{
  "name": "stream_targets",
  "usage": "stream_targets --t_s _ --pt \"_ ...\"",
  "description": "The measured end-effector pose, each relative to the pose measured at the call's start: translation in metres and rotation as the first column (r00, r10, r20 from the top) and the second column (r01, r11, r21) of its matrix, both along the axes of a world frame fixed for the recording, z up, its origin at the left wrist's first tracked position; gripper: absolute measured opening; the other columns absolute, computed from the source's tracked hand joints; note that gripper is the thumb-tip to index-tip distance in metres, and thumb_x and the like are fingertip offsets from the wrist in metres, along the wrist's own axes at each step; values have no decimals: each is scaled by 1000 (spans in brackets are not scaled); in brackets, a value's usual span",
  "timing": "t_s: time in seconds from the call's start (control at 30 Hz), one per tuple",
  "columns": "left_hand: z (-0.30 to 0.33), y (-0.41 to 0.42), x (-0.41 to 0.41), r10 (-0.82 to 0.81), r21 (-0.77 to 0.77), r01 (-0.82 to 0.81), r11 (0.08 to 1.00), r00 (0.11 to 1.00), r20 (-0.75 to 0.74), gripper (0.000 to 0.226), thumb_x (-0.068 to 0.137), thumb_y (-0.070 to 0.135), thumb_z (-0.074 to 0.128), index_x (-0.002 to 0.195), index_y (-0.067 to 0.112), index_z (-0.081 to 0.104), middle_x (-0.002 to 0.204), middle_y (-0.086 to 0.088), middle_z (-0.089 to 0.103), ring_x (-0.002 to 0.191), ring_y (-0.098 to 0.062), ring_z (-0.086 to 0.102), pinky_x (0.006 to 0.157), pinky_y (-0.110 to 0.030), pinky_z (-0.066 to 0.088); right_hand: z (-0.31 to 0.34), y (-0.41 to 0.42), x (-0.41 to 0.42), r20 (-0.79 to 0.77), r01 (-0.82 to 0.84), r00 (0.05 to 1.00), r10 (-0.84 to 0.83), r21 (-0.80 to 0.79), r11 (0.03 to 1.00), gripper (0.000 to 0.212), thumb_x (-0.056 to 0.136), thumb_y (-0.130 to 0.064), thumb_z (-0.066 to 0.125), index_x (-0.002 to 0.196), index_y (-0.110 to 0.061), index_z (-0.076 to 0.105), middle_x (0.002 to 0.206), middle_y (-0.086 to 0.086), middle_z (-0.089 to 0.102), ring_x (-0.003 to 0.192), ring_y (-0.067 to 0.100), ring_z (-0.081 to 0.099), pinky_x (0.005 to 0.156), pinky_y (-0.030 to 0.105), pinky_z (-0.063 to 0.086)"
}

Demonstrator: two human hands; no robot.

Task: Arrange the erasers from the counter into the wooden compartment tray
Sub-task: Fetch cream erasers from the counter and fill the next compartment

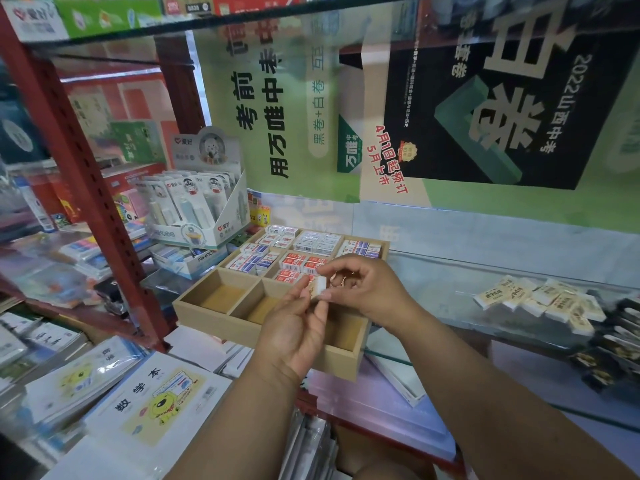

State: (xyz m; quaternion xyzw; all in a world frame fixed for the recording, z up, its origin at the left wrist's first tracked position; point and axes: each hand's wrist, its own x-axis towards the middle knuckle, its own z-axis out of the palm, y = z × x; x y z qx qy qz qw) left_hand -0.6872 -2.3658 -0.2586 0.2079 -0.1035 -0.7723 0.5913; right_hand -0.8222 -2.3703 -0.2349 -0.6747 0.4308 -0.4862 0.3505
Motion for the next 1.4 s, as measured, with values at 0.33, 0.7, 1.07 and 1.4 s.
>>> stream_targets --t_s 0.33,0.7,1.07,1.4 --pt "1 0 -3 -19 -20 19 1000 999 37 35 97 -13 32 127 -6 50 116 -36 59 89 -34 71 75 -33 60 -5 -1 -8 2 79 997 -79 -19 997 32 79 -2 72 91 -31 68 88 6 67 76 12 60 78 25 51" --pt "-3 -3 -3 -8 7 7 1000 987 162 33 98 -6 40 128 3 51 116 -22 60 104 -28 63 85 -43 50 12 -30 -47 -23 553 832 -554 -36 832 25 75 1 74 98 -8 73 86 2 68 70 7 59 71 13 48" --pt "-5 0 -2 -12 -30 17 999 989 151 35 97 -5 42 131 2 50 108 -19 64 97 -26 65 88 -42 52 -16 -44 -36 -517 420 722 -459 -201 885 22 77 -4 72 98 -9 74 103 7 70 91 21 63 83 26 48" --pt "-5 0 0 -25 -49 33 998 987 157 32 97 -3 43 126 4 53 106 -18 65 95 -24 65 73 -34 58 1 -37 -43 -51 533 845 -532 2 846 10 80 -7 72 86 -14 69 81 -2 67 72 10 60 71 21 50"
